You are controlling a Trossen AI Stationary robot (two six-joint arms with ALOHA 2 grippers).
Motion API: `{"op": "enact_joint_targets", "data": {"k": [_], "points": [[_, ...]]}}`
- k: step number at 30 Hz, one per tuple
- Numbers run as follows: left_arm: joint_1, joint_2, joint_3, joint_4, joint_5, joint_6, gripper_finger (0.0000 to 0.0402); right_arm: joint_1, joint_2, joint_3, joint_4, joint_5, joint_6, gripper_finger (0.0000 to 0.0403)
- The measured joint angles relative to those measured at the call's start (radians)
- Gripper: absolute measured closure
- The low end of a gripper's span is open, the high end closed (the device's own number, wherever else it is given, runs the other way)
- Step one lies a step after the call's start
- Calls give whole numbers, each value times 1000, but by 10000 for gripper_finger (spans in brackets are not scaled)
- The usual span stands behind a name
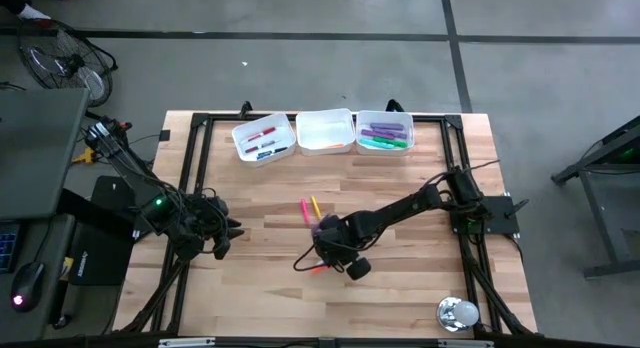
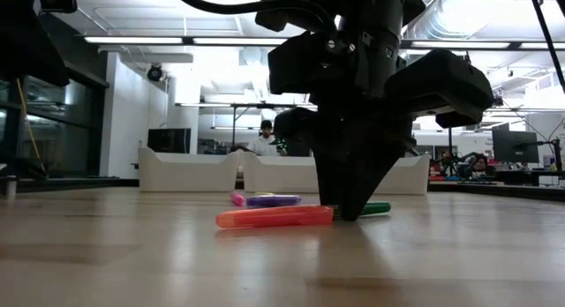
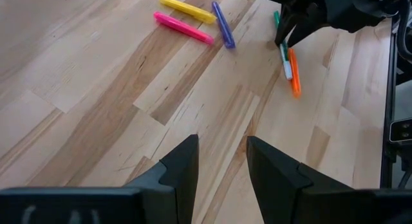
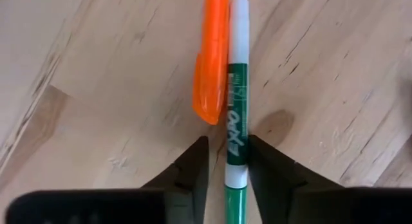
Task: Pick & Place Markers
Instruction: Put the green marker pen into the left white bin
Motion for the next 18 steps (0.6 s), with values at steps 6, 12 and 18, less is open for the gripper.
{"op": "enact_joint_targets", "data": {"k": [6,12,18], "points": [[0,0,0,0,0,0,273,0,0,0,-20,30,70,360],[0,0,0,0,0,0,273,0,-1,0,-30,39,138,380],[0,0,0,2,0,0,273,-12,-1,0,-33,36,224,380]]}}
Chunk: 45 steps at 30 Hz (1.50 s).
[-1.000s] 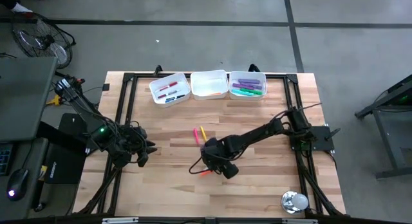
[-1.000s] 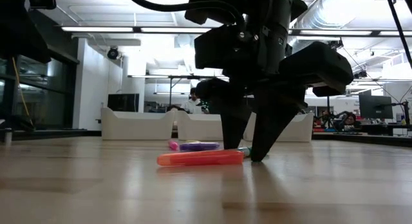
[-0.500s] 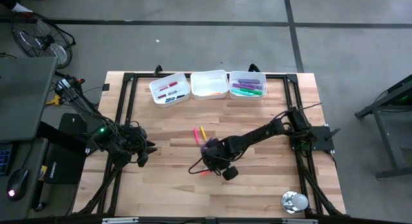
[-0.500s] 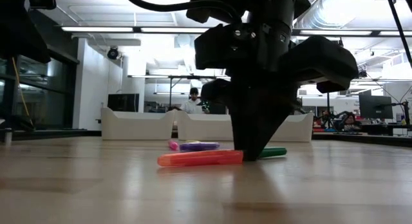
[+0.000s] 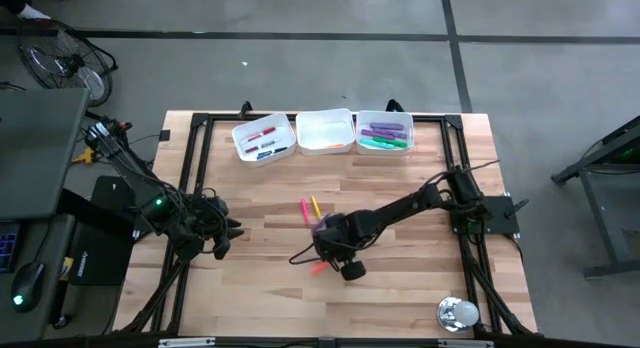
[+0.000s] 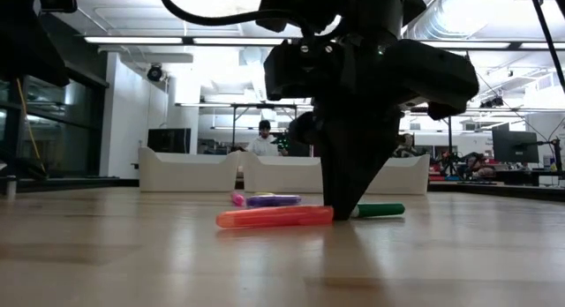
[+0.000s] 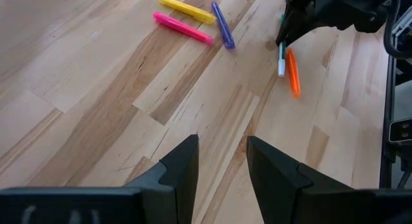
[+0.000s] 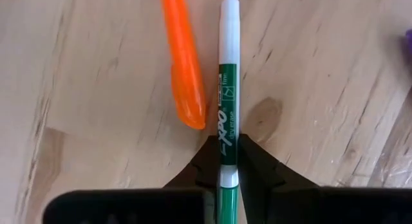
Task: Pick & Place Markers
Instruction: Put the green marker pen into the left white bin
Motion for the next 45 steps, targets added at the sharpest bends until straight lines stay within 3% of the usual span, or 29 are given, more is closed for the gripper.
{"op": "enact_joint_targets", "data": {"k": [14,21,26,36,39,45], "points": [[0,0,0,9,-52,0,273,-58,-37,-5,17,29,92,380],[0,2,0,23,-181,4,273,-100,-69,-10,20,136,95,380],[0,2,0,40,-275,34,273,-136,-122,-8,37,150,119,380],[25,2,0,198,-457,243,273,-185,-234,-6,168,137,141,380],[83,2,0,263,-433,312,273,-194,-274,-5,228,134,151,380],[221,2,0,510,-306,616,273,-210,-347,-5,348,132,169,380]]}}
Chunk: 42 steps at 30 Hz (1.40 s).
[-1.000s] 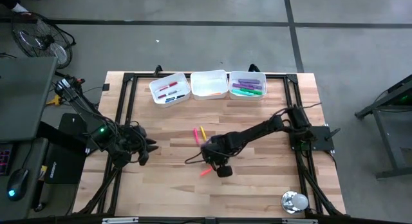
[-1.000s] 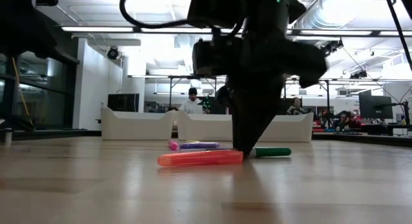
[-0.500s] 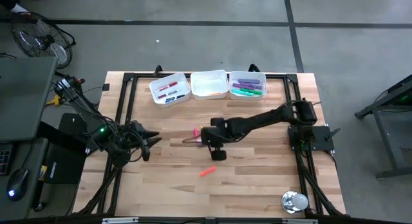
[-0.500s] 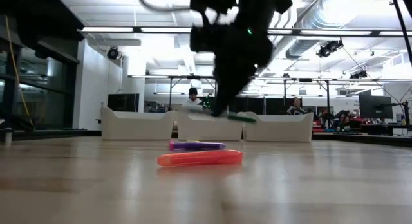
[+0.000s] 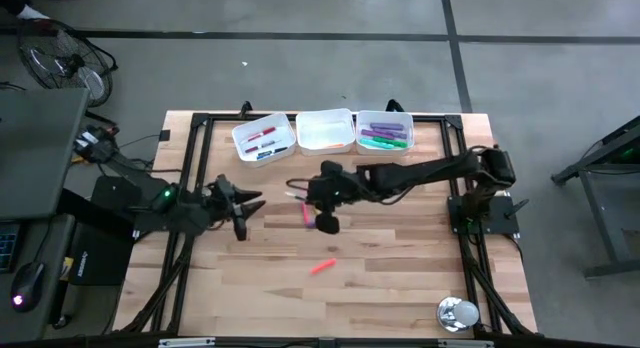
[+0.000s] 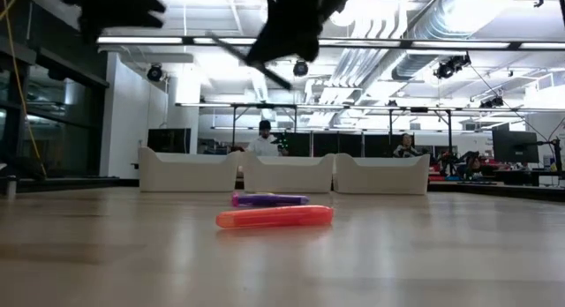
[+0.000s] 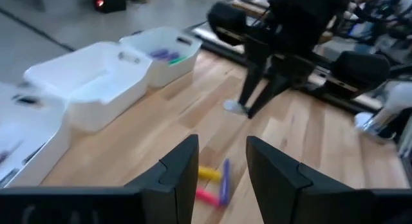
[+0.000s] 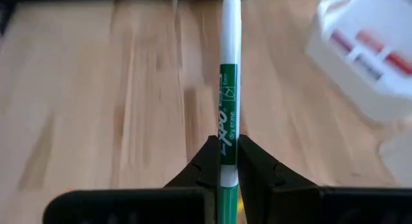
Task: Pick & Place Markers
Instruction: Put the green marker pen into the left white bin
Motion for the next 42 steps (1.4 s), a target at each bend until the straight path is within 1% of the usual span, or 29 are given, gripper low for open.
{"op": "enact_joint_targets", "data": {"k": [2,4,10,12,14,17,22,26,29,32,36,42], "points": [[44,1,0,82,51,84,273,-4,-24,0,40,0,0,380],[88,13,0,141,105,137,273,-8,-47,0,78,0,0,380],[199,44,0,269,217,220,273,-16,-89,1,177,-7,-1,380],[232,62,0,341,265,258,273,-22,-90,2,208,-21,-1,380],[264,84,0,401,291,295,273,-27,-90,2,231,-35,-3,380],[302,103,0,446,321,310,273,-30,-90,2,245,-29,-13,380],[352,126,0,512,406,316,273,-44,-90,2,251,-50,-15,380],[372,137,0,553,467,335,273,-59,-89,2,252,-50,-17,380],[382,137,0,556,488,336,273,-68,-89,2,254,-67,-17,380],[382,137,0,559,486,336,273,-68,-89,2,255,-79,-17,380],[382,137,0,561,441,352,273,-67,-88,2,254,-88,-19,380],[382,137,0,563,438,355,273,-67,-88,2,255,-89,-19,380]]}}
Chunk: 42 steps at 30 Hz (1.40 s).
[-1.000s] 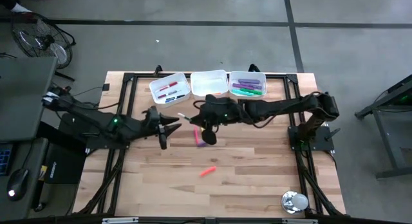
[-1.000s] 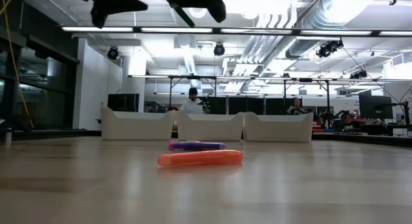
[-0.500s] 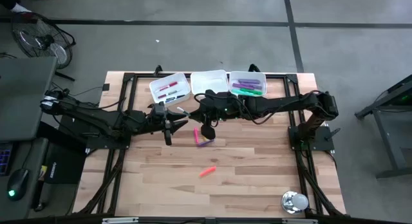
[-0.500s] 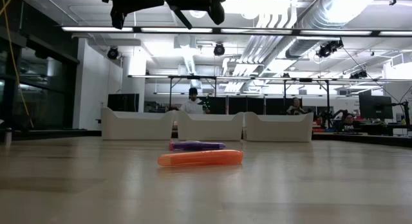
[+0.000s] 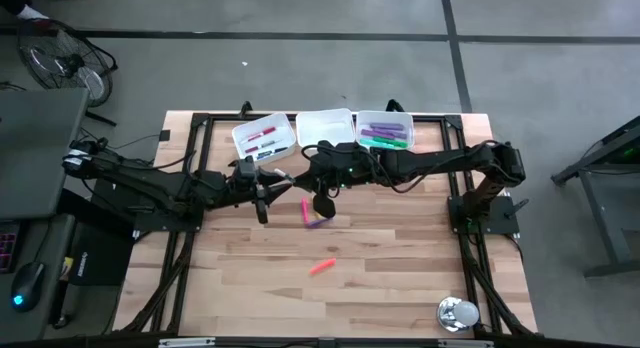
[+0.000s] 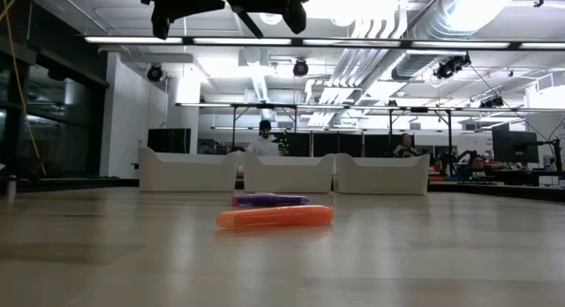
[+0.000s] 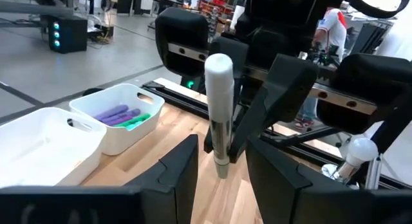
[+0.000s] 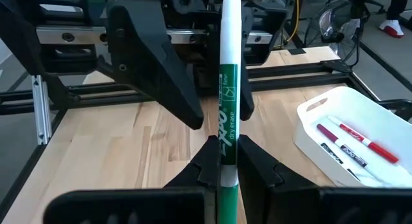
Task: Pick & Place Markers
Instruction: Put the green marker pen into the left white bin
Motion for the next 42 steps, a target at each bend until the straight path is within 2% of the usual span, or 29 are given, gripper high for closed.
{"op": "enact_joint_targets", "data": {"k": [20,24,30,36,42], "points": [[6,32,-1,84,-9,28,273,0,1,0,24,-12,0,383],[37,53,7,114,43,22,275,0,1,0,26,-11,0,383],[54,94,38,103,52,35,307,0,2,0,8,-7,0,383],[53,95,40,97,53,40,371,1,2,0,4,-12,-5,383],[53,95,40,96,53,39,374,1,2,0,2,-12,-10,383]]}}
